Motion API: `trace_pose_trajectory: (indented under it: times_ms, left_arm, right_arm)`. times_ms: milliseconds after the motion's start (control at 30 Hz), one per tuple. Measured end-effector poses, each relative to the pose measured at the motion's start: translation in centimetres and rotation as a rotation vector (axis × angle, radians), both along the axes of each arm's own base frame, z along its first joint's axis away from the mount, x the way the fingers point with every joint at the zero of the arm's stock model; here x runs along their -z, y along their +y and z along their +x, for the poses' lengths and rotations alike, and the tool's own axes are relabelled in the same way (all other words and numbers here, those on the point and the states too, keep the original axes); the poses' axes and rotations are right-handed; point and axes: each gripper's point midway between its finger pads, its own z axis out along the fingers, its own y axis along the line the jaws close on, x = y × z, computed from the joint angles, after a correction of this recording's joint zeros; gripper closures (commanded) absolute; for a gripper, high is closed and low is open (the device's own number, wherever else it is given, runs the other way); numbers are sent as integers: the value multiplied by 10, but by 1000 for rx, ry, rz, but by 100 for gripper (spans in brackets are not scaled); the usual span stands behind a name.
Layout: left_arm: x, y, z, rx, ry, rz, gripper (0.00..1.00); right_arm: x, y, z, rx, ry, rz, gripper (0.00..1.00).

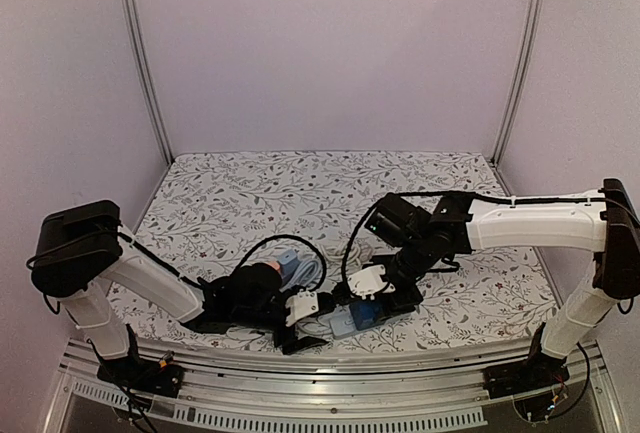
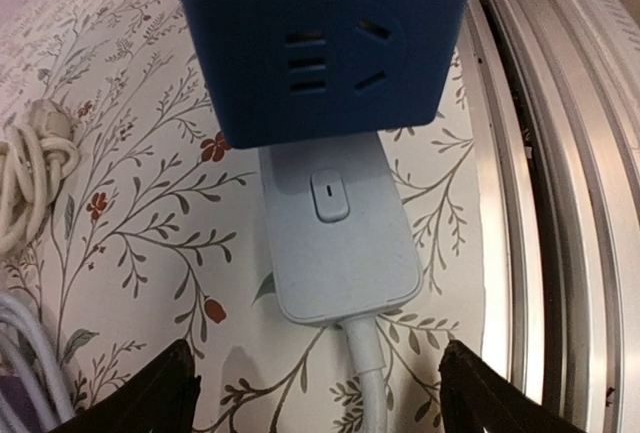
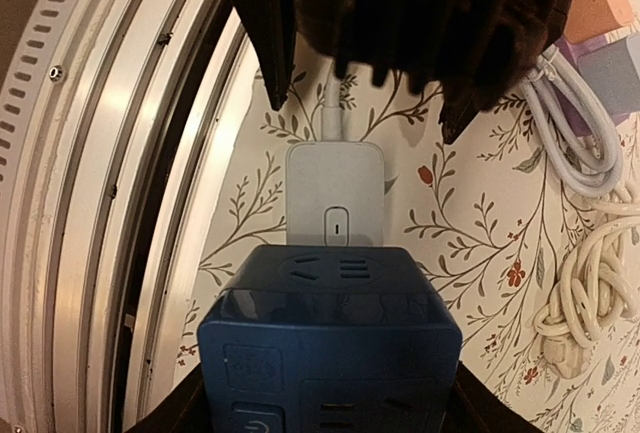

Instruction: Insert the plug

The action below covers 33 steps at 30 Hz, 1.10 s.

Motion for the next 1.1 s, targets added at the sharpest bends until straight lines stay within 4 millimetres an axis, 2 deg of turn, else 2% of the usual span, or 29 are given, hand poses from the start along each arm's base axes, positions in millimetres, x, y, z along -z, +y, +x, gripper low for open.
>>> trace_pose_trajectory:
  times_ms: [1100]
  left_arm:
    - [0, 1, 2, -7, -2, 1, 22]
  right_arm:
    - [2, -3, 3, -3, -26, -19, 100]
